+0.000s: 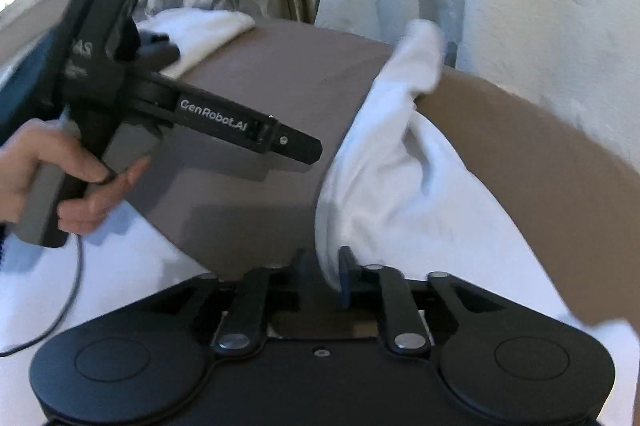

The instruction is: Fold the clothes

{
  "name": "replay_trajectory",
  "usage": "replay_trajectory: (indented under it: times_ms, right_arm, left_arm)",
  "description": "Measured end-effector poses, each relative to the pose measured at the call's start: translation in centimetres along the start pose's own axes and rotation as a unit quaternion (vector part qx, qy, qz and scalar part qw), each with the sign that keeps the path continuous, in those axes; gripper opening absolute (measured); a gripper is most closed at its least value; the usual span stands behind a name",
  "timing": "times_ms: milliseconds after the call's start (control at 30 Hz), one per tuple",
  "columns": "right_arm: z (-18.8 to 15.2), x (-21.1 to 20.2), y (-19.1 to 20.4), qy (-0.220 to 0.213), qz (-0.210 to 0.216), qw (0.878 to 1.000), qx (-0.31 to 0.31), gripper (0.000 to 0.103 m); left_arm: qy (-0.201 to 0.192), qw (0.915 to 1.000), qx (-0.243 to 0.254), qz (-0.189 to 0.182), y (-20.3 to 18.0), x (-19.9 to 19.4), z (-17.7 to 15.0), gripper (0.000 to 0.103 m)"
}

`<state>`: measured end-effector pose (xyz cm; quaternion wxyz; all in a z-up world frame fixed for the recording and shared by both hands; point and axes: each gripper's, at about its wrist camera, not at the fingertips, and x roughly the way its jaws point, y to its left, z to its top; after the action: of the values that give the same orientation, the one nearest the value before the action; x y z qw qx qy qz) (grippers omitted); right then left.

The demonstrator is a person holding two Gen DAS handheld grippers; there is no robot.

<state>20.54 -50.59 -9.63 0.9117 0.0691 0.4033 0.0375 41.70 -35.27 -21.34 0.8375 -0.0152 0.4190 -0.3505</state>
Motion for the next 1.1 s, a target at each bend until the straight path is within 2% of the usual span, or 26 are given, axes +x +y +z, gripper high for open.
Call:
replay_trajectory:
  times_ms: [33, 100, 133, 200, 300, 333, 400, 467, 500, 533, 567, 600, 633, 667, 733, 767, 833, 900, 1000, 1100]
  right_arm:
    - [-0.1, -1.0, -0.7, -0.014, 0.016, 1.0, 0.02, 0.041]
    - [0.1, -3.6, -2.7, -0.055, 0.035, 0.996, 0.067, 0.05]
    - [0.2, -4.9, -3.9, -0.079, 0.026, 0.993, 0.086, 0.053]
    - [0.4, -6.5, -6.5, -0.099, -0.018, 0.988, 0.117, 0.054]
    - [-0.2, -7.8, -11.2, -0.094, -0.069, 0.976, 0.182, 0.057]
    - [-1.0, -8.1, -12.8, -0.086, -0.072, 0.971, 0.209, 0.058]
    - [-2.5, -8.1, -15.4, -0.063, -0.063, 0.962, 0.256, 0.059]
    - [-4.2, -7.8, -16.4, -0.05, -0.047, 0.96, 0.27, 0.058]
    - [-5.0, -7.7, -16.5, -0.049, -0.046, 0.96, 0.27, 0.058]
    - [-5.8, -7.6, -16.6, -0.048, -0.044, 0.961, 0.27, 0.059]
    - [-6.6, -7.5, -16.8, -0.048, -0.042, 0.96, 0.273, 0.059]
    - [-7.1, -7.5, -16.8, -0.054, -0.035, 0.957, 0.283, 0.059]
    - [-7.6, -7.3, -16.9, -0.059, -0.027, 0.954, 0.293, 0.059]
    - [-7.7, -6.8, -16.8, -0.059, -0.016, 0.951, 0.302, 0.059]
    - [-7.7, -6.9, -16.5, -0.054, -0.008, 0.956, 0.287, 0.059]
    - [-7.6, -7.1, -16.0, -0.055, -0.015, 0.962, 0.266, 0.059]
    - [-7.6, -7.3, -15.3, -0.052, -0.023, 0.972, 0.227, 0.059]
    - [-7.7, -7.1, -14.6, -0.03, -0.041, 0.98, 0.19, 0.059]
    - [-8.2, -6.0, -13.3, 0.024, -0.098, 0.988, 0.114, 0.059]
    - [-8.8, -5.1, -13.1, 0.024, -0.155, 0.983, 0.099, 0.059]
  left_arm:
    - [-0.002, 1.0, -0.006, -0.004, 0.0, 0.0, 0.0, 0.076]
    - [-0.003, 0.9993, -0.033, -0.016, 0.3, 0.3, -0.1, 0.076]
    - [-0.002, 0.9986, -0.049, -0.021, 0.5, 0.4, -0.1, 0.076]
    - [0.001, 0.9965, -0.077, -0.031, 0.7, 0.9, -0.1, 0.076]
    - [0.001, 0.9942, -0.101, -0.037, 0.3, 1.9, -0.1, 0.08]
    - [0.002, 0.9938, -0.105, -0.036, 0.1, 2.3, 0.0, 0.081]
    - [0.007, 0.9927, -0.116, -0.033, -0.3, 3.3, 0.3, 0.087]
    - [0.013, 0.9923, -0.117, -0.036, -1.0, 4.4, 0.7, 0.097]
    - [0.024, 0.9942, -0.101, -0.03, -1.7, 5.1, 0.9, 0.101]
    - [0.031, 0.9969, -0.07, -0.017, -2.7, 5.7, 1.2, 0.1]
    - [0.03, 0.9991, -0.032, -0.001, -3.9, 6.0, 1.4, 0.081]
    - [0.028, 0.9995, 0.007, 0.015, -5.1, 6.3, 1.7, 0.055]
    - [0.026, 0.9983, 0.043, 0.029, -6.3, 6.5, 1.9, 0.005]
    - [0.014, 0.9972, 0.064, 0.037, -7.1, 6.3, 2.3, 0.005]
    - [-0.074, 0.9919, 0.075, 0.072, -8.2, 4.3, 3.5, 0.005]
    - [-0.125, 0.9877, 0.062, 0.07, -8.1, 2.8, 4.6, 0.005]
    - [-0.218, 0.9734, 0.034, 0.063, -8.0, 0.1, 6.8, 0.005]
    - [-0.22, 0.9752, -0.014, 0.016, -7.3, -0.9, 8.4, 0.005]
    - [-0.239, 0.9708, 0.018, -0.01, -8.6, -2.3, 8.0, 0.005]
    - [-0.242, 0.968, 0.059, -0.031, -10.3, -3.5, 5.4, 0.005]
